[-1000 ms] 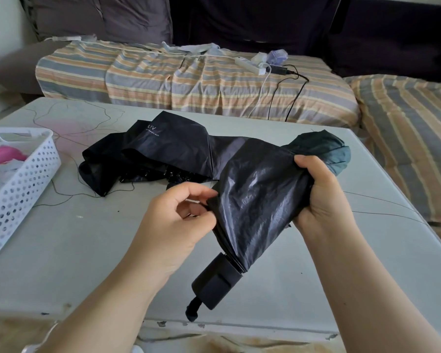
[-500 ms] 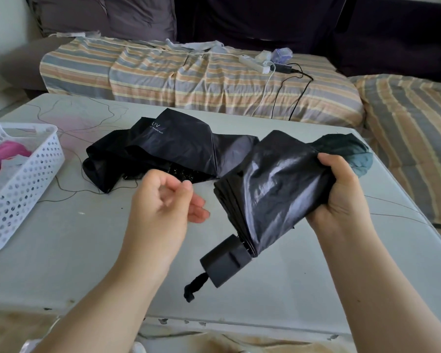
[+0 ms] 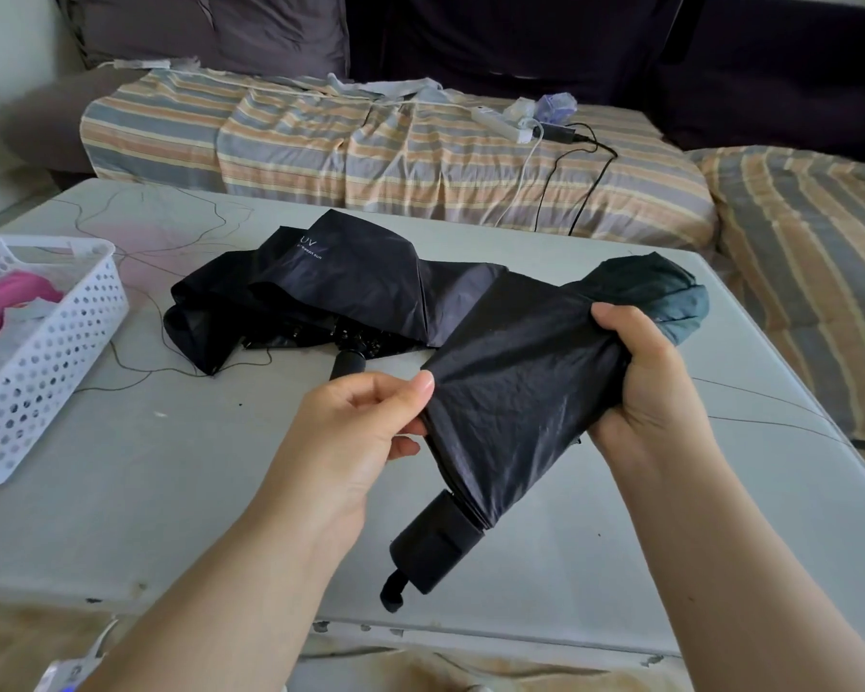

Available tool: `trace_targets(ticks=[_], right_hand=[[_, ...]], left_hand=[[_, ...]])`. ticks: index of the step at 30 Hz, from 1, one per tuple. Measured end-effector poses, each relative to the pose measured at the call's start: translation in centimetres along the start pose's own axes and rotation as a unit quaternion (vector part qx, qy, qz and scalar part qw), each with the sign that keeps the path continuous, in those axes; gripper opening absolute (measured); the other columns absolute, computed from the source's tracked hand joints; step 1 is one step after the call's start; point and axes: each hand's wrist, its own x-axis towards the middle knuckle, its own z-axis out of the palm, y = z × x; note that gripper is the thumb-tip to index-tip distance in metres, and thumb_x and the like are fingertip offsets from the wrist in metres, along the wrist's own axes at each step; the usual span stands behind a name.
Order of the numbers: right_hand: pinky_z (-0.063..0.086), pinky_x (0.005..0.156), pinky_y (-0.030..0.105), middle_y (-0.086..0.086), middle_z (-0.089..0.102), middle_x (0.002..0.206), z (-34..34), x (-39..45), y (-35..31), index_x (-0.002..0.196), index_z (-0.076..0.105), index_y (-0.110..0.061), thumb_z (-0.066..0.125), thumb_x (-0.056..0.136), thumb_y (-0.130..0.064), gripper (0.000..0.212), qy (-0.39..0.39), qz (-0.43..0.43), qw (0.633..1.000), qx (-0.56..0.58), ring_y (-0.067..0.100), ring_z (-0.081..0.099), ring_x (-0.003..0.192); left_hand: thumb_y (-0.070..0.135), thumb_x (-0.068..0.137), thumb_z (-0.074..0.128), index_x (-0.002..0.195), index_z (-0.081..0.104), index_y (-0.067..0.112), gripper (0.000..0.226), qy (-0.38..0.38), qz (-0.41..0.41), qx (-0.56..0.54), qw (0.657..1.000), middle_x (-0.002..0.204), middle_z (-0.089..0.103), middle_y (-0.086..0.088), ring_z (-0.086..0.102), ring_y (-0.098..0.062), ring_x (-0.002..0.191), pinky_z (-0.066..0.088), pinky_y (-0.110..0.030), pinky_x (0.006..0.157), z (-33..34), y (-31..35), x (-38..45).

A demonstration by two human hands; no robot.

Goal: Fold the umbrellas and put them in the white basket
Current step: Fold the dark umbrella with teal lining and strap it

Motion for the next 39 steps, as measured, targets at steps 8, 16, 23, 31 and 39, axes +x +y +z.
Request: trace_targets(ticks=[8, 16, 23, 31, 39], right_hand=[[0.058, 0.075, 0.036, 0.010, 0.073, 0.098, 0.3, -0.1, 0.2, 0.121, 0.060, -0.004, 0.065, 0.083, -0.007, 0.038, 0.022, -0.015, 0.999, -0.019, 0.021, 0.071, 0.081], [0.058, 0.079, 0.041, 0.013, 0.071, 0.103, 0.4, 0.0, 0.6, 0.123, 0.059, -0.003, 0.067, 0.081, -0.008, 0.043, 0.021, 0.011, 1.000, -0.017, 0.026, 0.070, 0.088], [0.057, 0.065, 0.033, 0.009, 0.073, 0.091, -0.1, 0.4, -0.7, 0.108, 0.062, -0.008, 0.066, 0.082, -0.006, 0.026, 0.048, -0.009, 0.999, 0.023, 0.020, 0.072, 0.075], [0.058, 0.077, 0.040, 0.011, 0.071, 0.092, 0.3, -0.1, -0.8, 0.107, 0.062, -0.007, 0.064, 0.083, -0.004, 0.024, 0.024, -0.028, 0.999, -0.002, 0.023, 0.069, 0.079], [0.054, 0.090, 0.047, 0.016, 0.067, 0.101, -0.2, -0.4, -1.7, 0.113, 0.060, -0.002, 0.066, 0.069, -0.012, 0.045, -0.061, -0.012, 0.996, 0.071, 0.029, 0.066, 0.091]], left_hand=[[0.008, 0.097, 0.048, 0.069, 0.057, 0.007, 0.030, 0.082, -0.013, -0.106, 0.991, 0.064, 0.069, -0.002, 0.067, -0.012, 0.059, 0.056, -0.028, 0.064, 1.6, 0.0, -0.6], [0.000, 0.082, 0.067, 0.091, 0.060, 0.010, 0.015, 0.058, 0.027, -0.048, 0.997, 0.069, 0.071, -0.003, 0.067, -0.015, 0.066, 0.056, -0.029, 0.066, 0.7, -0.4, 0.5], [0.061, 0.078, 0.056, 0.075, 0.052, 0.009, 0.052, 0.091, 0.029, 0.232, 0.968, 0.069, 0.055, -0.005, 0.054, -0.021, 0.064, 0.042, -0.029, 0.063, 0.0, -0.6, -0.3], [0.073, 0.074, 0.032, 0.093, 0.069, 0.006, 0.079, -0.222, -0.182, 0.188, 0.939, 0.082, 0.074, -0.009, 0.070, -0.027, 0.079, 0.052, -0.034, 0.075, 1.6, -1.3, -1.6], [0.058, 0.079, 0.040, 0.097, 0.069, 0.004, 0.064, -0.306, -0.241, 0.042, 0.920, 0.059, 0.054, -0.011, 0.042, -0.019, 0.036, 0.033, -0.021, 0.040, 2.0, -1.1, -3.5]])
